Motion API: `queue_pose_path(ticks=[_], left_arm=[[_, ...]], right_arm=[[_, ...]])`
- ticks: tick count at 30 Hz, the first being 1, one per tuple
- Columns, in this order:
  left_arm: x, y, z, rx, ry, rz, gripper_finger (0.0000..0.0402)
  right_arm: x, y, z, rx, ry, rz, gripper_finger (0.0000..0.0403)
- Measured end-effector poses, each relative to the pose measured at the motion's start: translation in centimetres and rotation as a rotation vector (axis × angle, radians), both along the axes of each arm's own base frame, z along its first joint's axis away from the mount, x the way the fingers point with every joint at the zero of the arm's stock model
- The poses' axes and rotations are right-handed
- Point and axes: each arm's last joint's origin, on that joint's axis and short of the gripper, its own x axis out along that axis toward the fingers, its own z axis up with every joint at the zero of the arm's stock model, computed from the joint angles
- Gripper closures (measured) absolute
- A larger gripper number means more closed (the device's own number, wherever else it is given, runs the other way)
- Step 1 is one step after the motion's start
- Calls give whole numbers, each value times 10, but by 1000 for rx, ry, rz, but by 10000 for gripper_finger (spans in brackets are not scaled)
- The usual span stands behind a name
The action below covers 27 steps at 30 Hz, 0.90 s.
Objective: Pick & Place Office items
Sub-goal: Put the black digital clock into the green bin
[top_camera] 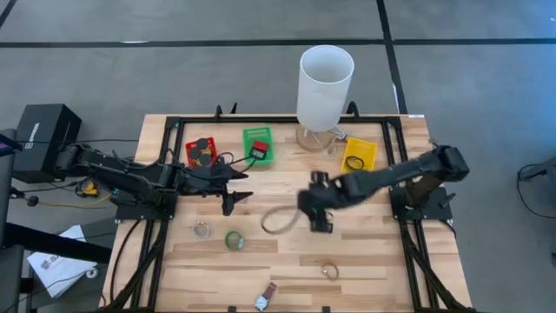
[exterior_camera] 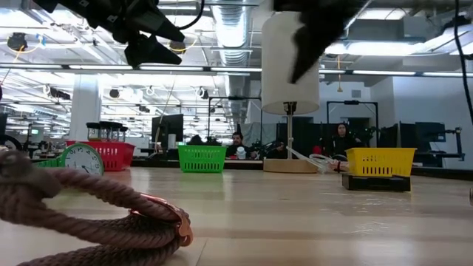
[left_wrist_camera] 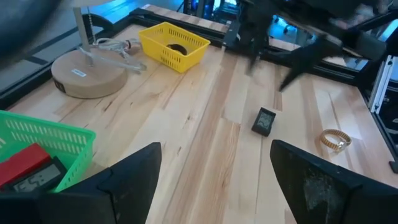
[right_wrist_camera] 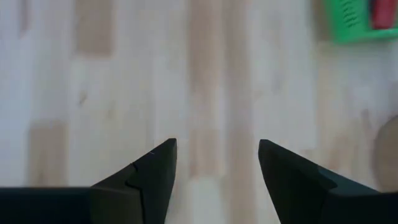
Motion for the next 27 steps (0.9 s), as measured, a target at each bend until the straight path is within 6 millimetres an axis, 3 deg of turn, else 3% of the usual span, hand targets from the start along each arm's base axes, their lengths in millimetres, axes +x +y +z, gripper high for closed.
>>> queue_pose_path(ticks=[4,10,20,27], left_arm=[[0,0,1,-2,-9,0,104],[1,0,2,-7,-28,1,104],[2,0,6,-13,-67,1,104],[3,0,9,-15,-96,0,104]], right_arm=[[-32,29,-17,19,26,57,185],[-49,56,-47,53,-1,100,185],[-47,56,-95,-33,150,-58,185],[-41,51,-119,13,271,-91,185]])
